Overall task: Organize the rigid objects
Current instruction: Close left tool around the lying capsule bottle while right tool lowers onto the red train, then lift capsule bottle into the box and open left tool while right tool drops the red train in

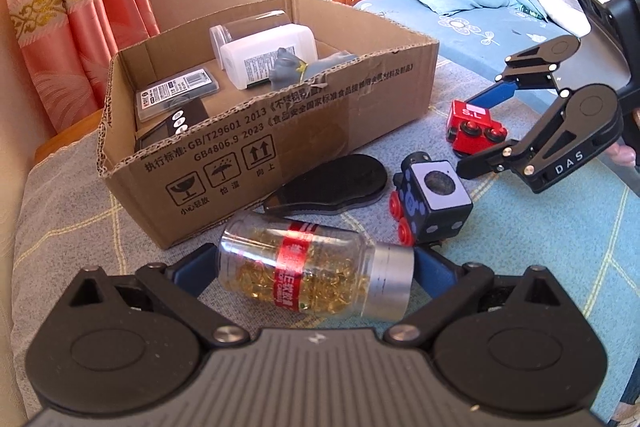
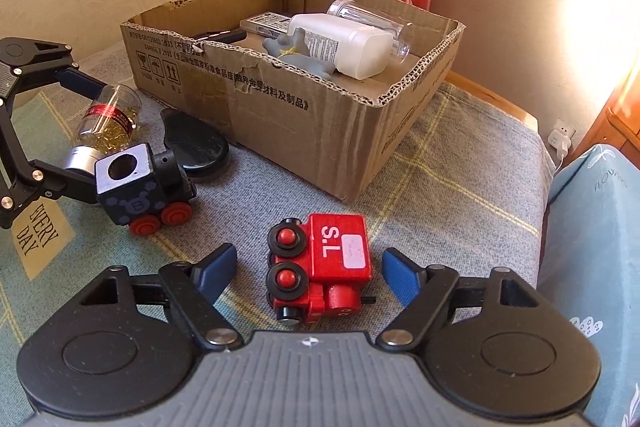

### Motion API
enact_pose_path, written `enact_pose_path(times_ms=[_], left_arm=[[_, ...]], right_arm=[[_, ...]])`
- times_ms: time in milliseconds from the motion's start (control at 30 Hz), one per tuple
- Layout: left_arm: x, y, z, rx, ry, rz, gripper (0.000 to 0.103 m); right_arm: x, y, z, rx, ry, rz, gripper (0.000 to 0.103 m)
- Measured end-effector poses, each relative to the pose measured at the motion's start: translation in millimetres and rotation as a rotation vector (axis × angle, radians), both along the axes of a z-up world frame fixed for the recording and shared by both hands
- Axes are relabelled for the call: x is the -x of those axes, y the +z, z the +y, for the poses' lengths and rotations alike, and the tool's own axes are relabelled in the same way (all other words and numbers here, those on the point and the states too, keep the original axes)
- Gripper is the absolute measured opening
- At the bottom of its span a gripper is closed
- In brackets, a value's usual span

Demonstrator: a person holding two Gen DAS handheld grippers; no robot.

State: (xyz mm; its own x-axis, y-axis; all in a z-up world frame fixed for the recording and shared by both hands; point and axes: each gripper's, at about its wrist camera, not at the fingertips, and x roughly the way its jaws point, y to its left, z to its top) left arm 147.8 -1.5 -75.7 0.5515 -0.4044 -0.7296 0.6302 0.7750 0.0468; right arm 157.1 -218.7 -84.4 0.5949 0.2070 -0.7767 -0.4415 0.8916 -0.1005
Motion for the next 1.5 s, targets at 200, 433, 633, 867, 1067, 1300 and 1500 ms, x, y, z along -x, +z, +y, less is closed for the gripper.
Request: enact_pose_path(times_ms=[200, 433, 633, 867, 1067, 1300, 1500], left_arm=[[-1.2, 1.1, 0.0, -0.005, 0.004, 0.009, 0.099], [-2.8, 4.9, 2.8, 0.012, 0.006, 0.023, 0.097], [-0.2, 8.1, 3.0, -0.017, 0.008, 0.038, 0.097], [6.4, 19.2, 9.6, -0.022, 0.023, 0.03, 0.097], [13.3, 39.6, 11.1, -0.006, 0.018, 0.003, 0.097], [12.7, 63.8, 8.8, 0.017, 0.014, -0.044, 0.097], [0.6, 84.7, 7.6, 0.023, 0.019, -0.085, 0.097]], right_arm=[[0.9, 1.3, -1.2, 0.01, -0.007, 0.005, 0.064], [4.6, 6.3, 4.6, 0.028, -0.016, 0.023, 0.055], [9.4, 13.0, 7.3, 0.047, -0.016, 0.024, 0.055], [18.1, 36.0, 7.3, 0.043, -0.006, -0.002, 0.054], [11.8, 78.6, 7.9, -0.005, 0.007, -0.079, 0.054], [-34.8, 102.2, 21.7, -0.022, -0.008, -0.15, 0.054], [-81.6, 89.0, 25.3, -0.026, -0.074, -0.108, 0.056]])
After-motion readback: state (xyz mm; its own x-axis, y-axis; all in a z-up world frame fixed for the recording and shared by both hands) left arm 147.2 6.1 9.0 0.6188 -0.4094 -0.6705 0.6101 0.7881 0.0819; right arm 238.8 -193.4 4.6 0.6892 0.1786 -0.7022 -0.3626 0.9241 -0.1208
